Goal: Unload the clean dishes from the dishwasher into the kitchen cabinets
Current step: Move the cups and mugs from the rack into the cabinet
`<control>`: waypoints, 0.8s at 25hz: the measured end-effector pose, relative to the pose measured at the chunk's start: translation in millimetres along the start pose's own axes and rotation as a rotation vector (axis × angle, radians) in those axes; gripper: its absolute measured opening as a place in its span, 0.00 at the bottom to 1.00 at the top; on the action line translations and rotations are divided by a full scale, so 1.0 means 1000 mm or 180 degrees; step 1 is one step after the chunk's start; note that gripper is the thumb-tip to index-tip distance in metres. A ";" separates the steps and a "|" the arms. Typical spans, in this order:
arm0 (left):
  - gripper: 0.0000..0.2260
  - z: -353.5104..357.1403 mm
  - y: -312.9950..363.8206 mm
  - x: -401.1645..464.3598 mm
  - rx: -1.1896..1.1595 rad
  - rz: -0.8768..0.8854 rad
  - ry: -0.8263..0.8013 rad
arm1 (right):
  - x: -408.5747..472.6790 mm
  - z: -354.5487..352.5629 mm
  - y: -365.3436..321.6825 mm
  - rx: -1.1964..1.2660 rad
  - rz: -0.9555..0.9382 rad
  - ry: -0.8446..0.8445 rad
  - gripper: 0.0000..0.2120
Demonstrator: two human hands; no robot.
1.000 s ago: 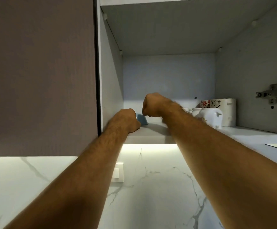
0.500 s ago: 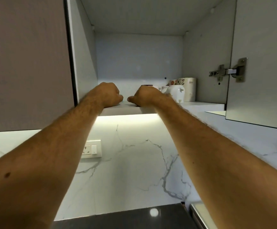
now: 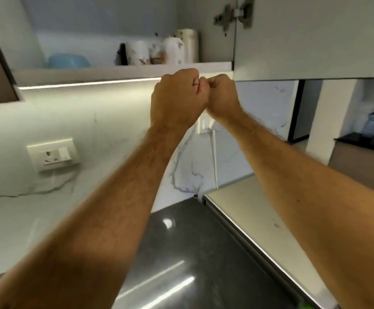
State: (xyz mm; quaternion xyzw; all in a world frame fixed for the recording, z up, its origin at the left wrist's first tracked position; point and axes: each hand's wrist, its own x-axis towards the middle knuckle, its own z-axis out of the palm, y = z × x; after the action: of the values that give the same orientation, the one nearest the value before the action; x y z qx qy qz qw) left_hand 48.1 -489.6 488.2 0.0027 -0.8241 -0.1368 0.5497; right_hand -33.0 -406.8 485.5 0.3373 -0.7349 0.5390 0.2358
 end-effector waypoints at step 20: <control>0.22 0.099 0.208 -0.405 -0.1049 -0.1026 -0.3116 | -0.432 -0.266 0.201 -0.1288 0.2576 -0.0755 0.25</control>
State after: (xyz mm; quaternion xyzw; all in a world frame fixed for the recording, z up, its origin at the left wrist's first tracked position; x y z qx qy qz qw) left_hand 149.2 -204.5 133.2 -0.0213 -0.9407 -0.3321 0.0667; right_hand 97.4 -11.3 133.2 0.0300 -0.9197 0.3912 -0.0181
